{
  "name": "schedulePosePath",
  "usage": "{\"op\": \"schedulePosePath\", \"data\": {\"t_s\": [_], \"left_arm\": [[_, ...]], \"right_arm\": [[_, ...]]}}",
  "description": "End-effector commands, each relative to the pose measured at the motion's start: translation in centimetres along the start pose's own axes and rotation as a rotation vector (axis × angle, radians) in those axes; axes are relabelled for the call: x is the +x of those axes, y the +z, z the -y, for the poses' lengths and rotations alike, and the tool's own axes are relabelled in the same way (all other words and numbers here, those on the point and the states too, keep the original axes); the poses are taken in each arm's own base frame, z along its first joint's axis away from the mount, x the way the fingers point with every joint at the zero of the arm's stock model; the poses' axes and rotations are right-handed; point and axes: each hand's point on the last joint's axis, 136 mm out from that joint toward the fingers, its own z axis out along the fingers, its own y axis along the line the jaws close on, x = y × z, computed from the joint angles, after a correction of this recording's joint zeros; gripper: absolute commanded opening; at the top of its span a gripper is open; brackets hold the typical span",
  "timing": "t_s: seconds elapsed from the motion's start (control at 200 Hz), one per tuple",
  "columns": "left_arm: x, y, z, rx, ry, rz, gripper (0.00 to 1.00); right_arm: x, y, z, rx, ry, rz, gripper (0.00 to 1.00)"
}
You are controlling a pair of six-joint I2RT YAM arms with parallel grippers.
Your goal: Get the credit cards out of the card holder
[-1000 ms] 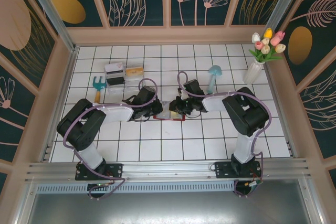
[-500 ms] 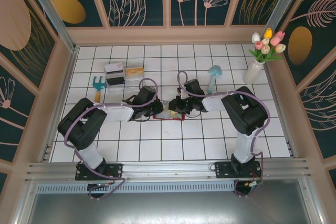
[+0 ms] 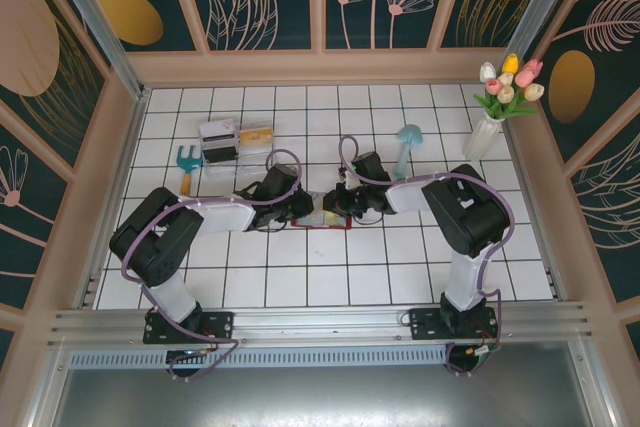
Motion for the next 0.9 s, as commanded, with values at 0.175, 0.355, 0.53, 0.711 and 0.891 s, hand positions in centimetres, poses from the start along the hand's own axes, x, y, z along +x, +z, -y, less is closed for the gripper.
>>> {"op": "schedulePosePath", "data": {"t_s": [0.175,0.355,0.53,0.711,0.891], "left_arm": [[2.9,0.0,-4.8,-0.184,-0.019,-0.088,0.19],[2.8,0.0,-4.7,-0.185,-0.013,-0.087,0.18],[3.0,0.2,-4.8,-0.184,-0.008,-0.097,0.17],[2.7,0.0,-4.5,-0.176,-0.004,-0.087,0.17],[2.8,0.1,-4.3,-0.168,-0.003,-0.092,0.17]], "right_arm": [[1.9,-1.1,5.1,0.205,0.054,-0.027,0.11],[2.1,-1.6,5.1,0.219,0.044,-0.030,0.11],[1.3,-2.5,5.1,0.211,0.042,-0.014,0.11],[0.7,-3.7,4.1,0.187,0.028,0.013,0.10],[0.7,-3.9,2.7,0.108,0.021,0.017,0.10]]}}
